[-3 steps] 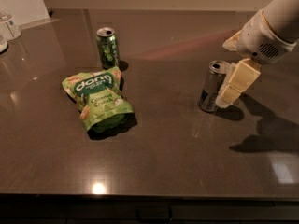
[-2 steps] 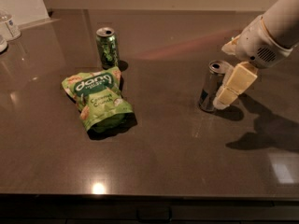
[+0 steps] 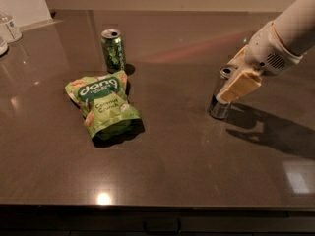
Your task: Move redbull can near green rice chip bag
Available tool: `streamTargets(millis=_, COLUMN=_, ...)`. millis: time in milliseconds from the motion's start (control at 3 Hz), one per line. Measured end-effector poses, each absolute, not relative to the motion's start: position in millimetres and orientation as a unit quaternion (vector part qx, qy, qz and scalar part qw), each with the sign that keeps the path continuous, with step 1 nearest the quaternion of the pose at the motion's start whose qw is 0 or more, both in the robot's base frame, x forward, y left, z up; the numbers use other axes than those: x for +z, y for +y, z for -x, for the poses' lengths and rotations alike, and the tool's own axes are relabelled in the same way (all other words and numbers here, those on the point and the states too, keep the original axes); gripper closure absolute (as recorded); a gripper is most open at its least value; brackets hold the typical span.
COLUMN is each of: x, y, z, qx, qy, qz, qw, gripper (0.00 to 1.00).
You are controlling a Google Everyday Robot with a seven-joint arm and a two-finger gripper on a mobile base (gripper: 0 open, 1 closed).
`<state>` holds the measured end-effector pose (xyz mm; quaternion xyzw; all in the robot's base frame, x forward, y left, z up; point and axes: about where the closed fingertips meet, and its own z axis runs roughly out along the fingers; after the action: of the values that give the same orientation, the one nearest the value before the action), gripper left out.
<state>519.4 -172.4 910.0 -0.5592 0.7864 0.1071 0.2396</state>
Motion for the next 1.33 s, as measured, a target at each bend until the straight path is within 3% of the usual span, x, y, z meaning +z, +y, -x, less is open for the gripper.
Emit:
streamTargets(millis=667, x=927.5, y=-154.1, z=-523.9, qx=0.13, qy=0.779, qz=0.566, qw=0.239, gripper=0.87)
streamTargets(millis=1000, x=945.0, y=-122.4, z=-534.3, qx=0.158, qy=0.76, qz=0.584, qw=0.238, gripper=1.0)
streamTargets(millis=1333, x=953.6, y=-84.4, z=-546.2, qx=0.194, qy=0.739, qz=0.6, qw=0.237, gripper=1.0)
